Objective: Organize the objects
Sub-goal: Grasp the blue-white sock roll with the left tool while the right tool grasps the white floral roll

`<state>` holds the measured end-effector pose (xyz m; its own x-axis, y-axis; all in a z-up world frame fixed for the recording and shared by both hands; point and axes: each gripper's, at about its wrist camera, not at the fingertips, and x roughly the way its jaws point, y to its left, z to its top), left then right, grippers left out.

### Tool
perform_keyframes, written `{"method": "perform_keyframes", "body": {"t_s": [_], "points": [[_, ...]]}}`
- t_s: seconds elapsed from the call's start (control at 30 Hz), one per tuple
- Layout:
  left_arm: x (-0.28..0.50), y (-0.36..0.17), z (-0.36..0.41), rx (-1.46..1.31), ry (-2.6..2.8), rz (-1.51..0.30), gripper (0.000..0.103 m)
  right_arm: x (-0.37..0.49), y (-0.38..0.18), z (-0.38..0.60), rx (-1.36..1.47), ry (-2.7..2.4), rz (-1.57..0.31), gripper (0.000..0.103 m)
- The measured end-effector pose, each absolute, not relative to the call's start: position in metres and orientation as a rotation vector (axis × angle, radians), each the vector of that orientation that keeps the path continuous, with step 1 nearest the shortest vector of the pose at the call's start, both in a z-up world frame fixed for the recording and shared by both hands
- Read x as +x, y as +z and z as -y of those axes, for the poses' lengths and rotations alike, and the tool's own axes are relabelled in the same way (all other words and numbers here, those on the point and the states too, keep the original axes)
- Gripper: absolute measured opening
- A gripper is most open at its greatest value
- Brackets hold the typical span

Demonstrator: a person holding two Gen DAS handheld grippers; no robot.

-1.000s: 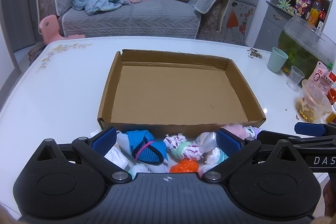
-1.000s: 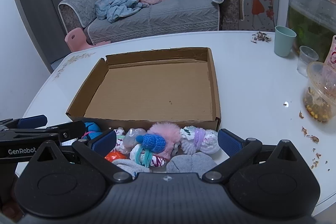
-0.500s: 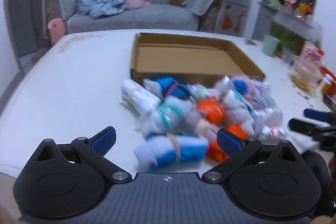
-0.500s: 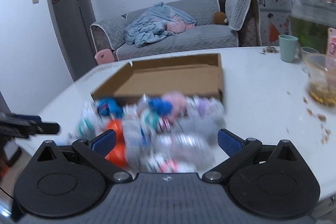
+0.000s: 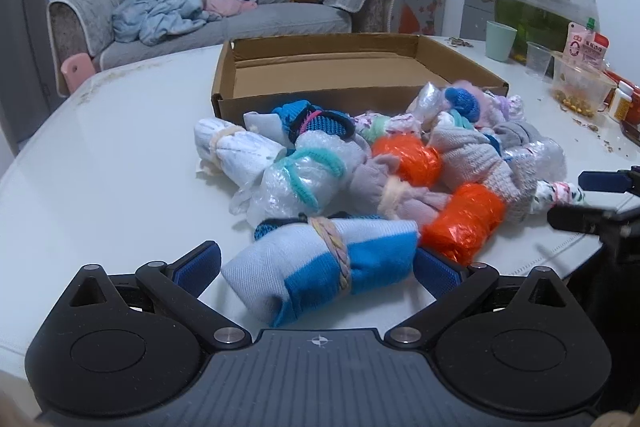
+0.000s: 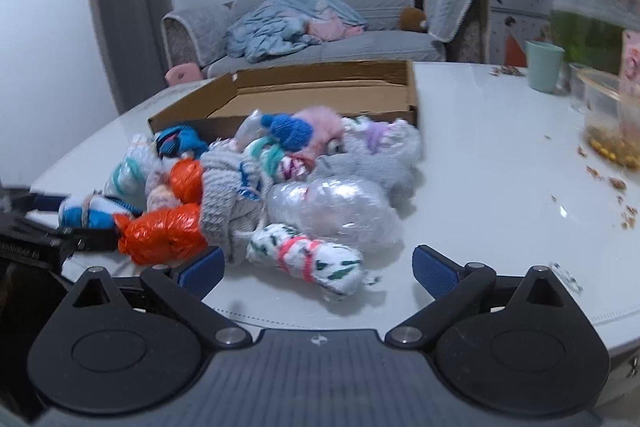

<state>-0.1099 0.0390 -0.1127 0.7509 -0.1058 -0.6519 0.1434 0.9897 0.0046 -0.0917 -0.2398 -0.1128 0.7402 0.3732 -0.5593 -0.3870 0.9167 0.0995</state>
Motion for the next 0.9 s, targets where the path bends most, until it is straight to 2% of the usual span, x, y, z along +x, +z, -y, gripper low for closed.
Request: {"method": "perform_keyframes", "body": {"t_s": [0.03, 0.2, 0.3, 0.53, 0.73, 0.9], "points": [[-0.107, -0.113, -0.040, 0.051, -0.148, -0.713, 0.102, -0.094, -0.116, 0.240, -0.049, 0.425, -0.606, 0.090], [-0.098, -0.114, -0.041, 0.030, -0.194, -0.754, 0.102, -0.093, -0.121, 0.235, -0.112, 0.451, -0.615, 0.063], [-0.105, -0.115, -0.039, 0.014, -0.205, -0.762, 0.101, -0.098, -0.120, 0.238, -0.134, 0.453, -0.602, 0.051], [-0.125, -0.114, -0.015, 0.070, -0.284, -0.761, 0.102, -0.097, -0.117, 0.243, -0.168, 0.505, -0.610, 0.050], [-0.116, -0.112, -0.018, 0.155, -0.228, -0.758, 0.102, -0.096, -0.117, 0.242, -0.232, 0.561, -0.577, 0.058], [-0.103, -0.115, -0.024, 0.188, -0.246, -0.770, 0.102, -0.091, -0.117, 0.242, -0.291, 0.626, -0.561, 0.055]]}}
